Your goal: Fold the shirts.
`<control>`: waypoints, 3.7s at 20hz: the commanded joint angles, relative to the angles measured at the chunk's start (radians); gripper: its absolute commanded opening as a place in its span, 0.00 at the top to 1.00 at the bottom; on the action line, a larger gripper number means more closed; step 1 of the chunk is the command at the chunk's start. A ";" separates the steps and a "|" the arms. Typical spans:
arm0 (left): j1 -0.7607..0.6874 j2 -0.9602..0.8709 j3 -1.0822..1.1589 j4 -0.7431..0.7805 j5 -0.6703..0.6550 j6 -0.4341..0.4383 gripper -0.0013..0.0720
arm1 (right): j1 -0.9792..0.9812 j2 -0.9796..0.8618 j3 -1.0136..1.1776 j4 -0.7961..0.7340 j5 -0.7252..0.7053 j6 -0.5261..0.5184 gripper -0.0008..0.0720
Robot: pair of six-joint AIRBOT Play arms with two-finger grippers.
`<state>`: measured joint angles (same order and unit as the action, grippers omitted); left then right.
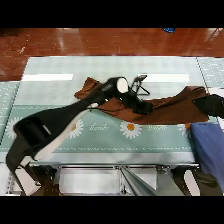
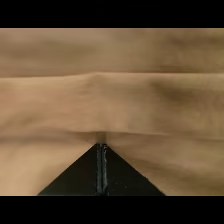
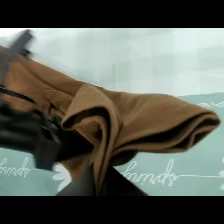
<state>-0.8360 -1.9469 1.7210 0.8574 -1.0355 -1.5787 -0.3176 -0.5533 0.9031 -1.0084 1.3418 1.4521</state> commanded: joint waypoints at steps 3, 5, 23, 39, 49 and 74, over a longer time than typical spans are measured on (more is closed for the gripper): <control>-0.100 -0.079 0.048 -0.084 -0.044 0.052 0.96 | 0.000 0.002 -0.002 0.050 0.001 -0.016 0.96; -0.071 -0.072 0.077 -0.082 -0.040 0.052 0.96 | 0.013 -0.014 -0.002 0.057 0.000 -0.016 0.96; 0.761 1.203 -0.695 0.431 -0.146 -0.044 0.96 | 0.725 -0.874 0.488 0.149 -0.412 0.031 0.96; 0.742 1.581 -1.110 0.143 -0.022 -0.092 0.96 | 0.590 -1.043 0.678 0.246 -0.095 0.016 0.42; 0.742 1.574 -1.110 0.144 -0.019 -0.092 0.96 | 0.383 -0.259 -0.219 -0.423 -0.470 0.525 0.42; 0.742 1.574 -1.111 0.144 -0.020 -0.092 0.96 | 0.607 -0.892 0.209 0.403 -0.469 -0.150 0.96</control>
<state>-0.0952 -0.3717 0.6109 1.0012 -1.0554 -1.6711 0.2249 -1.4235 0.9112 -0.4713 0.8532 1.2327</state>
